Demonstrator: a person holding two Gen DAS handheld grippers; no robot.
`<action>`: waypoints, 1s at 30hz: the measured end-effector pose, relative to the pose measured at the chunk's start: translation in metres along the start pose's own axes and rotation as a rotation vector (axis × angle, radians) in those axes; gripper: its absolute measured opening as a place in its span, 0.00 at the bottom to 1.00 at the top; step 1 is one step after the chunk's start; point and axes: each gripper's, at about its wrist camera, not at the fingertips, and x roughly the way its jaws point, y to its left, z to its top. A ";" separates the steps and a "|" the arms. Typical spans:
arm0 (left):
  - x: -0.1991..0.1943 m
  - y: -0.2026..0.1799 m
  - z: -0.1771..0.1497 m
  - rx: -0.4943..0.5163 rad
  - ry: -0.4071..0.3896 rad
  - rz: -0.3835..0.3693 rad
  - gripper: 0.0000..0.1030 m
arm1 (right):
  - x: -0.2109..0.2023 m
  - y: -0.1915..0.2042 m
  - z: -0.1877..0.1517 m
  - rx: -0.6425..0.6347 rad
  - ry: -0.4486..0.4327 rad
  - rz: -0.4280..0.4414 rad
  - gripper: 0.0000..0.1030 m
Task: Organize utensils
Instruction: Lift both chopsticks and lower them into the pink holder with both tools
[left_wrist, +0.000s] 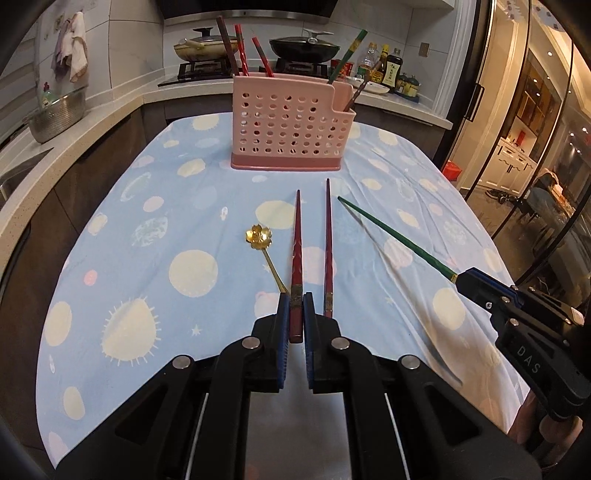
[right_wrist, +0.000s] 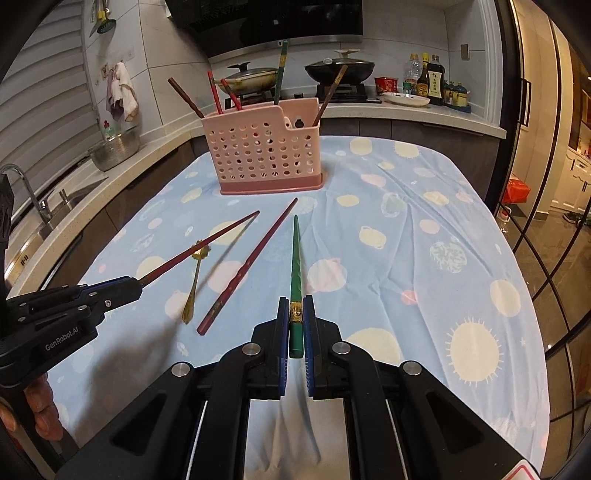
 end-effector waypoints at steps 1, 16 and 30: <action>-0.003 0.001 0.004 -0.004 -0.009 0.003 0.07 | -0.002 -0.001 0.003 0.002 -0.009 0.002 0.07; -0.037 0.016 0.047 -0.036 -0.149 0.044 0.07 | -0.024 -0.008 0.046 0.034 -0.118 0.031 0.07; -0.064 0.029 0.090 -0.060 -0.276 0.057 0.07 | -0.041 -0.022 0.087 0.086 -0.201 0.072 0.07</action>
